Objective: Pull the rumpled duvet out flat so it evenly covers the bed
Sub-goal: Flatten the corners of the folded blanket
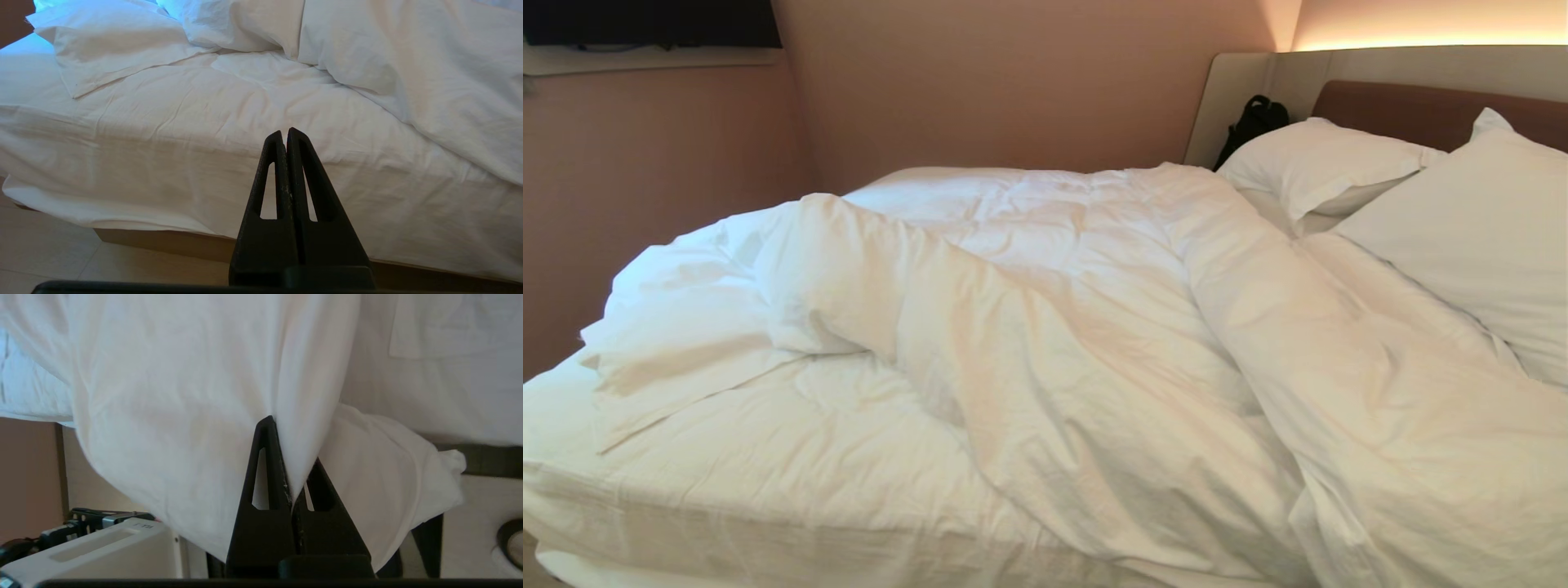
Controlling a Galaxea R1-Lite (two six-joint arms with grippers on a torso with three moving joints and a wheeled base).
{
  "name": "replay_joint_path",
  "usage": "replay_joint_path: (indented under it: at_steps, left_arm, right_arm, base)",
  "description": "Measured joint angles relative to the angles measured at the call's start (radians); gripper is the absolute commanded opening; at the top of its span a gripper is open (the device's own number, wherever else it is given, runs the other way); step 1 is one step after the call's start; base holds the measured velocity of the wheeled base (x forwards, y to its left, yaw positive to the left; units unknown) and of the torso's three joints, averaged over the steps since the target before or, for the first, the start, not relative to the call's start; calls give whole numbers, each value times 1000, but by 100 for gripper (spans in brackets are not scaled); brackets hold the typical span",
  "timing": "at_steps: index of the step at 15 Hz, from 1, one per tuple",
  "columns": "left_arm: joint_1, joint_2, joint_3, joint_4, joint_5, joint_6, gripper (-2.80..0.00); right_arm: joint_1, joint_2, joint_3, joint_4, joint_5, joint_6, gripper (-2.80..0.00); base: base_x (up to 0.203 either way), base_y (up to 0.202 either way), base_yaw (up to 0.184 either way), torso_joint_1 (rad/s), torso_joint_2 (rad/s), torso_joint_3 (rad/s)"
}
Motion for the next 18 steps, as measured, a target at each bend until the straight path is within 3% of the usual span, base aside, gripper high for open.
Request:
replay_joint_path:
  at_steps: [4, 8, 9, 18]
  left_arm:
    - [0, 0, 0, 0, 0, 0, -280]
    - [0, 0, 0, 0, 0, 0, -280]
    - [0, 0, 0, 0, 0, 0, -280]
    - [0, 0, 0, 0, 0, 0, -280]
  right_arm:
    - [-28, -127, 1, 143, 1, 1, -280]
    - [-25, -186, 102, 237, -17, 0, -280]
    - [-23, -181, 120, 238, -26, 0, 0]
    - [-20, -150, 107, 188, -79, 12, 0]
  base:
    - [0, 0, 0, 0, 0, 0]
    - [0, 0, 0, 0, 0, 0]
    - [0, 0, 0, 0, 0, 0]
    - [0, 0, 0, 0, 0, 0]
